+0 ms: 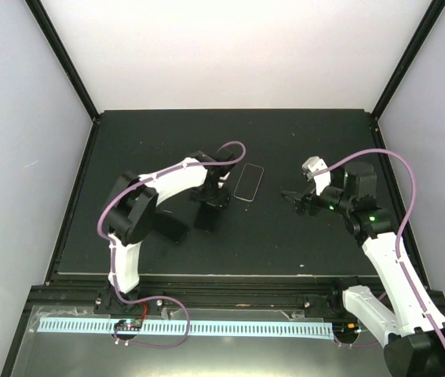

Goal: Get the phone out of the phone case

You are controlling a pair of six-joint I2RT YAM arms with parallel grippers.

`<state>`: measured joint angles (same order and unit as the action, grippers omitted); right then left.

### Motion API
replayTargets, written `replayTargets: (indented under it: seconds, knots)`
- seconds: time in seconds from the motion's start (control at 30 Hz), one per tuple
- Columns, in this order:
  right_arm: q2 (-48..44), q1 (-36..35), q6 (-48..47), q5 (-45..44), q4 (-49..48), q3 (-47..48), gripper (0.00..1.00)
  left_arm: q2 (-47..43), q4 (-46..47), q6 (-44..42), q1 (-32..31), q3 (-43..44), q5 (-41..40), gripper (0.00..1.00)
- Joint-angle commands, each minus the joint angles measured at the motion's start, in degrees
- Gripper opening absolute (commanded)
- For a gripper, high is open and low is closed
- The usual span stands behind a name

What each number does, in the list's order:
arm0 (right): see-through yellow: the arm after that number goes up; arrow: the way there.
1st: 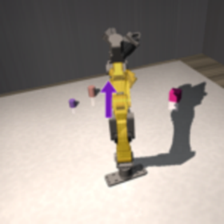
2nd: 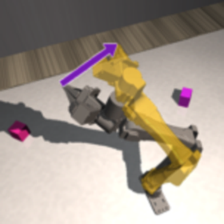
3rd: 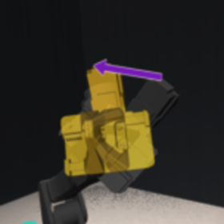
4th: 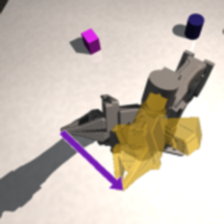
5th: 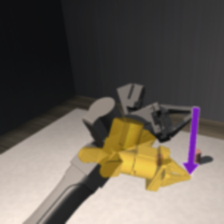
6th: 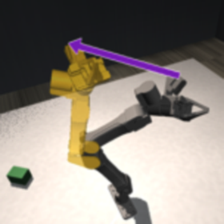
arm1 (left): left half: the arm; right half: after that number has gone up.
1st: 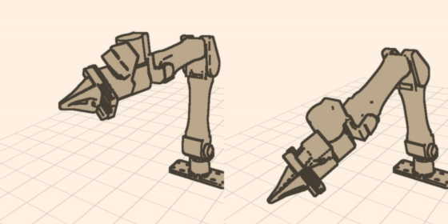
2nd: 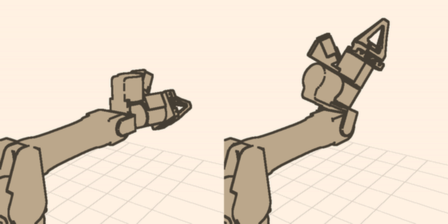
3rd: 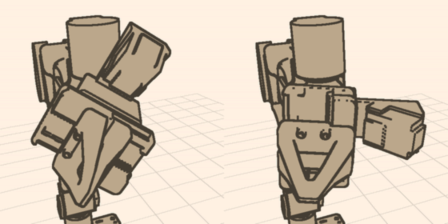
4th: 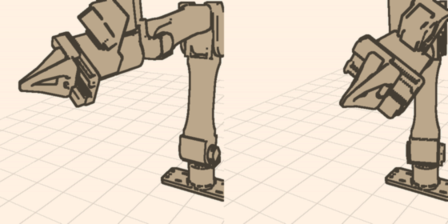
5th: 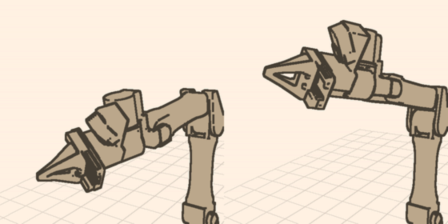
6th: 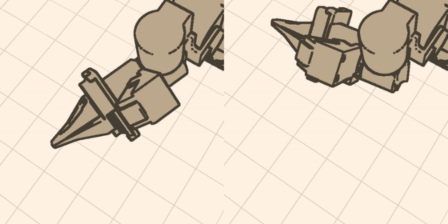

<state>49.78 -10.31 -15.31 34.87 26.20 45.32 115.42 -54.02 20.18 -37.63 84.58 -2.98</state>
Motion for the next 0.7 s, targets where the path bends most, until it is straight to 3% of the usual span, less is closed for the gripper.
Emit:
replayTargets:
  seconds: [0.0,0.13,0.33,0.5,0.67]
  knots:
    - [-0.3,-0.24,-1.65,0.41,-0.26,1.32,0.85,-13.51,-0.59,1.51,-2.05,1.8,0.07,0.52]
    - [0.48,-0.26,-3.82,0.72,0.79,2.1,0.83,-25.06,9.72,5.4,-5.64,-3.38,3.82,0.45]
    - [0.4,-0.28,-2.66,6.89,0.56,2.36,0.77,-36.54,34.69,13.84,-8.43,-13.8,1.53,0.27]
    - [4.06,-0.53,1.62,12.72,0.88,4.78,0.69,-35.84,52.64,17.15,-9.04,-18.4,-4.17,0.22]
    - [10.07,-1.56,5.63,11.23,2.57,12.31,0.59,-28.26,58.91,18.57,-9.04,-8.41,-6.21,0.19]
